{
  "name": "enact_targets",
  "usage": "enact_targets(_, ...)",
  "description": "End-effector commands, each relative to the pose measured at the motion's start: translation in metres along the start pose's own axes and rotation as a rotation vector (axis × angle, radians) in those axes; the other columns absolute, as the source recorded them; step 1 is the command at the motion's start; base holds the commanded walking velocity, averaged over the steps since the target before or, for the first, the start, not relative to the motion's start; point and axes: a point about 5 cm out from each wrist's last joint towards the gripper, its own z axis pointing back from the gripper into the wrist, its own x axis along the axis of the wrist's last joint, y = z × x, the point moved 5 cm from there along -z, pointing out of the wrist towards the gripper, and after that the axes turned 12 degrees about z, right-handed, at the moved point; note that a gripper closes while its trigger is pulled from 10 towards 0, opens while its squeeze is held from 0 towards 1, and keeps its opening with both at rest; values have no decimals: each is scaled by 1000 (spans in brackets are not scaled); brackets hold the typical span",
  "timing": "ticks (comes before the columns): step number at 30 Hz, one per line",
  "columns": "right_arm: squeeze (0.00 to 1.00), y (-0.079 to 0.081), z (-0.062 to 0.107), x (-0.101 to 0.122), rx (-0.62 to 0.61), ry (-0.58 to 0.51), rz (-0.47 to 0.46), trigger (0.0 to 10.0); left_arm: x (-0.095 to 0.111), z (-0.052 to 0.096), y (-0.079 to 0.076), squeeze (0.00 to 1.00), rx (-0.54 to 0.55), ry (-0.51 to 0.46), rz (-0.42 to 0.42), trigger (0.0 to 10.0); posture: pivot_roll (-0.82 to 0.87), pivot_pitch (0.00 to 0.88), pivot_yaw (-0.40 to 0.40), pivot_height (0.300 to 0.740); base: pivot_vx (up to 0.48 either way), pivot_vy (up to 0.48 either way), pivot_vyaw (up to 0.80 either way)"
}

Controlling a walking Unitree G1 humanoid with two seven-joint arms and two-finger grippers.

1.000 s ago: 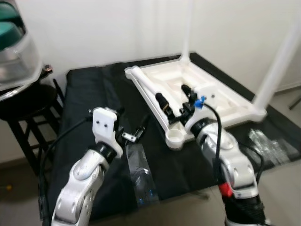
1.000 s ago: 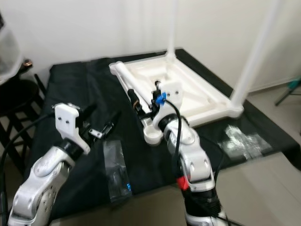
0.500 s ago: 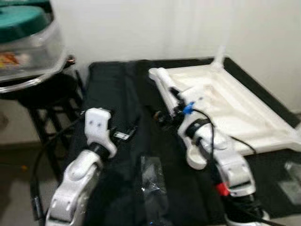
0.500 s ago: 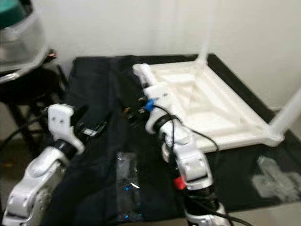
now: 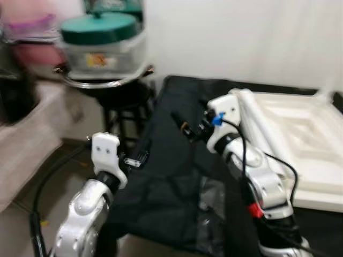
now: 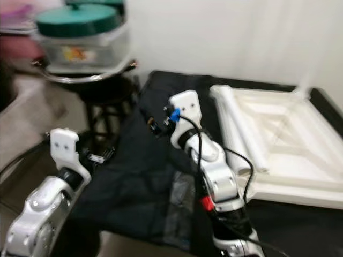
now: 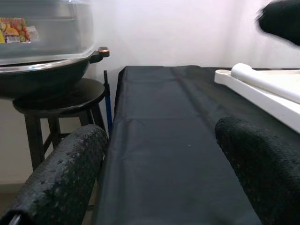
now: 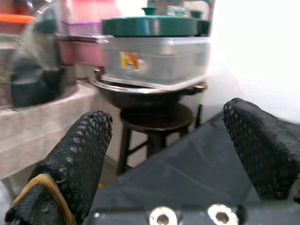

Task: Building children table

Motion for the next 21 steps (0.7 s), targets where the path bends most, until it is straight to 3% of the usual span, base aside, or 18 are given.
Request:
enact_targets(1,0,-3,0,-6,-29,33,8,10000,-2,0,-1,0,-8,9,-10,10000,-39,9,-14,740,0,-461,0)
enact_targets(13,0,-24,1,-25,-159,134,17,10000,-5,0,-11,0,-48,12,16,10000,-40,22,-15,740,0,-462,0)
enact_targets(18,0,-26,-2,-33,-187,180,0,10000,-3,1,-8,0,-34,9,13,10000,-36,30,-15,740,0,-460,0)
enact_targets(21,0,-28,-6,-40,-210,236,3,10000,-3,2,-2,0,1,6,30,10000,-35,40,-14,740,0,0,0)
